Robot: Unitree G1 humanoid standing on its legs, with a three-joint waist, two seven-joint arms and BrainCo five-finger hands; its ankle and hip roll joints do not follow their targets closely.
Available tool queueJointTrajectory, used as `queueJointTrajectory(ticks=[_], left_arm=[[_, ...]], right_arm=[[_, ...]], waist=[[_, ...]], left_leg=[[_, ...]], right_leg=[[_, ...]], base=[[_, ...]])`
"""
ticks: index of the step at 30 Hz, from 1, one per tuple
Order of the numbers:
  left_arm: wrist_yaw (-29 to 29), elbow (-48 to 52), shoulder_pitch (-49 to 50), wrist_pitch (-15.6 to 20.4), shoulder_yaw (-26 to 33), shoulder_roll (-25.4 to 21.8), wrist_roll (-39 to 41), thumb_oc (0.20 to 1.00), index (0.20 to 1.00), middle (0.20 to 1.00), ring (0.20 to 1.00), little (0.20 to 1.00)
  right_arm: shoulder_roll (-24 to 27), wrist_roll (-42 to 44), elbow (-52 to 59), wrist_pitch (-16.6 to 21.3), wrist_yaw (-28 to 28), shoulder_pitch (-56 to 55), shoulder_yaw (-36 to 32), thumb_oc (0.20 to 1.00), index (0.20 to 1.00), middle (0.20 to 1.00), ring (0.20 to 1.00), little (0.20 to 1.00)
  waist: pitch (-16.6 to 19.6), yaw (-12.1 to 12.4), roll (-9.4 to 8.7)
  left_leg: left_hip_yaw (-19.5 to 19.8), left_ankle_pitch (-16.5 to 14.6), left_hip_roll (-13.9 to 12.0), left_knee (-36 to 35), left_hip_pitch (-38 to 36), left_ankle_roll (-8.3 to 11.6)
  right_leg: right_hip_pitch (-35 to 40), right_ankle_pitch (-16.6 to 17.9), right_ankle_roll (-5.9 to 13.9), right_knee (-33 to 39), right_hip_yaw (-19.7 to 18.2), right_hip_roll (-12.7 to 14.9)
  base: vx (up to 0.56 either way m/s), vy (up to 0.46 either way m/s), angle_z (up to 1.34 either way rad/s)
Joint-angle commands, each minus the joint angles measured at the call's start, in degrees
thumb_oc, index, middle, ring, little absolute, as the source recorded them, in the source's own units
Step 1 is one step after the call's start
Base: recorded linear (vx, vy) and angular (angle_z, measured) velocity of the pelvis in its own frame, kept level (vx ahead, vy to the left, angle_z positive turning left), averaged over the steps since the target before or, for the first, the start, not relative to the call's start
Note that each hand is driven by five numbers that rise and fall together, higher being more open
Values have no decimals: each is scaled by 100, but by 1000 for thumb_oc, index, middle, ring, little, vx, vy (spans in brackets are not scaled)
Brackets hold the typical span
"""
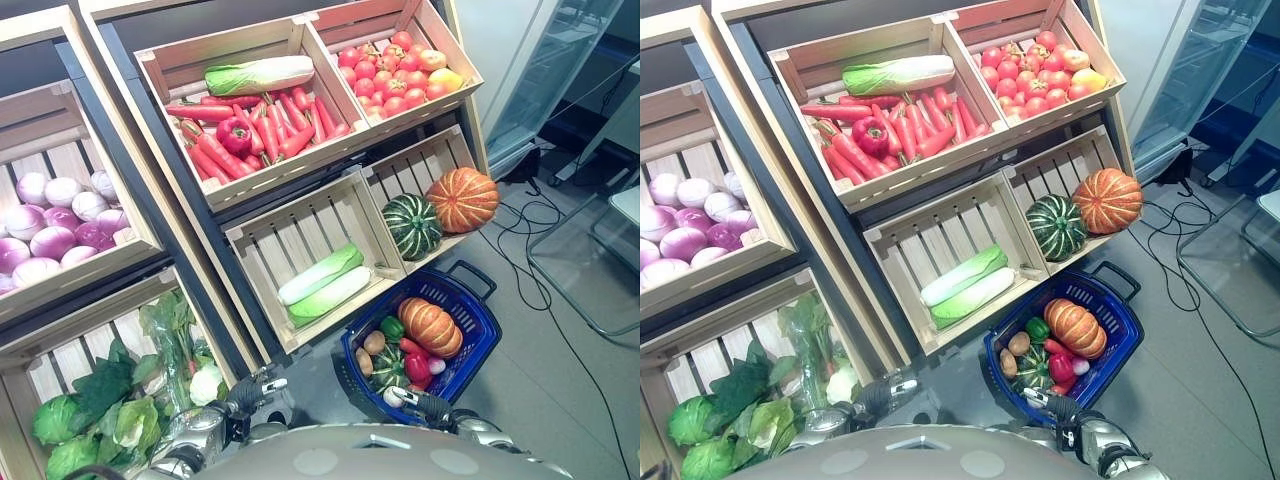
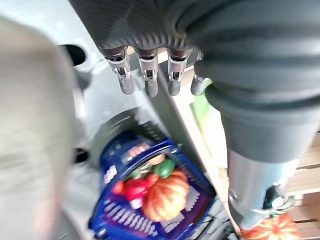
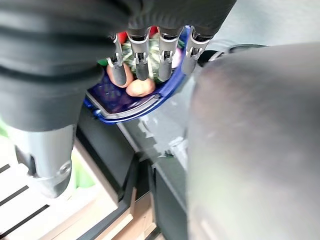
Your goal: Pick up fruits and vegetables into the basket
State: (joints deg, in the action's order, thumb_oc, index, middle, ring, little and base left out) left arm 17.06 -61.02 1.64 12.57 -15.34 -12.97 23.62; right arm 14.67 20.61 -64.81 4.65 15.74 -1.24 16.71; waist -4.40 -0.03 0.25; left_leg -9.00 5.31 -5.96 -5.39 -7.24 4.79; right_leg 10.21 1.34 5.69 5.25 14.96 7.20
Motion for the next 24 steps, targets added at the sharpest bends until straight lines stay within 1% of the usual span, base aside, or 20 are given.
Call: queueJointTrajectory(ticks=[1,3,5,6,9,10,11,12,13,14,15,17,18,19,21,22,24], left_arm=[[-408,620,-437,850,196,-150,192,1000,1000,1000,1000,1000],[-513,1086,-352,983,207,-249,108,1000,1000,1000,1000,1000],[-626,1722,-207,1202,193,-406,21,1000,1000,1000,1000,1000],[-649,1978,-149,1163,195,-478,47,1000,1000,1000,1000,1000],[-478,3024,59,1262,278,-822,107,1000,1000,1000,1000,1000],[-478,3030,64,1258,279,-824,108,1000,1000,1000,1000,1000],[-422,3583,138,1219,363,-988,179,1000,1000,1000,1000,1000],[-532,3891,146,1323,366,-1101,91,1000,1000,1000,1000,1000],[-544,3908,146,1338,363,-1107,83,1000,1000,1000,1000,1000],[-672,4064,111,1471,352,-1170,-5,1000,1000,1000,1000,1000],[-813,4193,72,1505,337,-1210,-77,1000,1000,1000,1000,1000],[-1184,4282,-81,1716,263,-1287,-352,1000,1000,1000,1000,1000],[-1305,4283,-151,1755,219,-1298,-414,1000,1000,1000,1000,1000],[-1642,4303,-326,1794,128,-1353,-590,1000,1000,1000,1000,1000],[-2039,4266,-552,1826,20,-1389,-726,1000,1000,1000,1000,1000],[-2533,4235,-780,1766,-85,-1437,-877,1000,1000,1000,1000,1000],[-2958,4197,-1034,1675,-174,-1472,-1095,1000,1000,1000,1000,1000]], right_arm=[[-71,203,650,802,-334,392,98,1000,1000,1000,1000,1000],[4,216,1086,976,-541,313,83,1000,1000,1000,1000,1000],[120,205,1679,1218,-707,179,40,1000,1000,1000,1000,1000],[156,158,1907,1225,-769,120,13,1000,1000,1000,1000,1000],[327,-25,2913,1421,-1030,-152,-114,1000,1000,1000,1000,1000],[326,-27,2919,1418,-1032,-157,-114,1000,1000,1000,1000,1000],[406,-36,3506,1443,-1197,-292,-181,1000,1000,1000,1000,1000],[480,-107,3854,1523,-1423,-350,-203,1000,1000,1000,1000,1000],[485,-132,3877,1551,-1451,-355,-205,1000,1000,1000,1000,1000],[562,-164,4051,1639,-1627,-336,-222,1000,1000,1000,1000,1000],[607,-205,4158,1695,-1779,-308,-213,1000,1000,1000,1000,1000],[698,-467,4355,1856,-2265,-195,-182,1000,1000,1000,1000,1000],[736,-524,4429,1850,-2398,-144,-175,1000,1000,1000,1000,1000],[829,-660,4582,1862,-2739,-18,-148,1000,1000,1000,1000,1000],[926,-826,4771,1827,-3125,125,-116,1000,1000,1000,1000,1000],[1039,-909,4982,1747,-3496,236,-90,1000,1000,1000,1000,1000],[1122,-972,5194,1680,-3757,329,-74,1000,1000,1000,1000,1000]], waist=[[-471,132,-136],[-503,143,-154],[-531,132,-167],[-534,124,-169],[-563,82,-163],[-561,82,-164],[-603,51,-152],[-645,24,-137],[-645,21,-136],[-691,7,-121],[-737,-2,-109],[-885,-36,-74],[-937,-52,-61],[-1107,-99,-29],[-1299,-165,11],[-1486,-248,51],[-1656,-330,66]], left_leg=[[-194,-704,143,203,-206,-184],[-171,-702,132,211,-187,-193],[-150,-708,112,224,-179,-199],[-146,-711,103,228,-176,-199],[-122,-713,56,256,-150,-202],[-121,-714,56,257,-149,-202],[-100,-711,30,290,-118,-201],[-94,-714,5,364,-55,-195],[-92,-716,3,373,-45,-194],[-86,-722,-22,451,19,-186],[-85,-732,-37,541,88,-180],[-65,-769,-66,856,338,-165],[-56,-784,-72,987,446,-160],[-41,-802,-87,1243,664,-151],[-26,-813,-97,1437,885,-142],[-28,-817,-98,1611,1091,-139],[-31,-823,-88,1798,1343,-147]], right_leg=[[-199,-80,127,-354,65,149],[-211,-75,117,-365,56,150],[-224,-84,108,-387,41,150],[-231,-93,109,-401,36,154],[-274,-155,111,-526,22,187],[-275,-157,111,-528,22,187],[-320,-196,113,-627,17,212],[-389,-233,110,-732,21,239],[-400,-239,109,-746,21,242],[-478,-267,102,-837,19,264],[-547,-297,89,-920,22,277],[-812,-369,51,-1203,4,318],[-928,-397,37,-1326,-12,333],[-1172,-448,7,-1586,-56,362],[-1434,-517,-16,-1857,-128,373],[-1699,-599,-43,-2120,-209,379],[-2009,-660,-69,-2380,-291,377]], base=[[9,-43,4],[28,-41,6],[61,-33,9],[65,-21,9],[72,-19,7],[89,-23,3],[89,-29,2],[91,-30,2],[48,-30,3],[16,-25,3],[1,-31,2],[0,0,0],[-44,0,-1],[-77,15,2],[-101,25,3],[-105,23,-4],[-91,5,-11]])
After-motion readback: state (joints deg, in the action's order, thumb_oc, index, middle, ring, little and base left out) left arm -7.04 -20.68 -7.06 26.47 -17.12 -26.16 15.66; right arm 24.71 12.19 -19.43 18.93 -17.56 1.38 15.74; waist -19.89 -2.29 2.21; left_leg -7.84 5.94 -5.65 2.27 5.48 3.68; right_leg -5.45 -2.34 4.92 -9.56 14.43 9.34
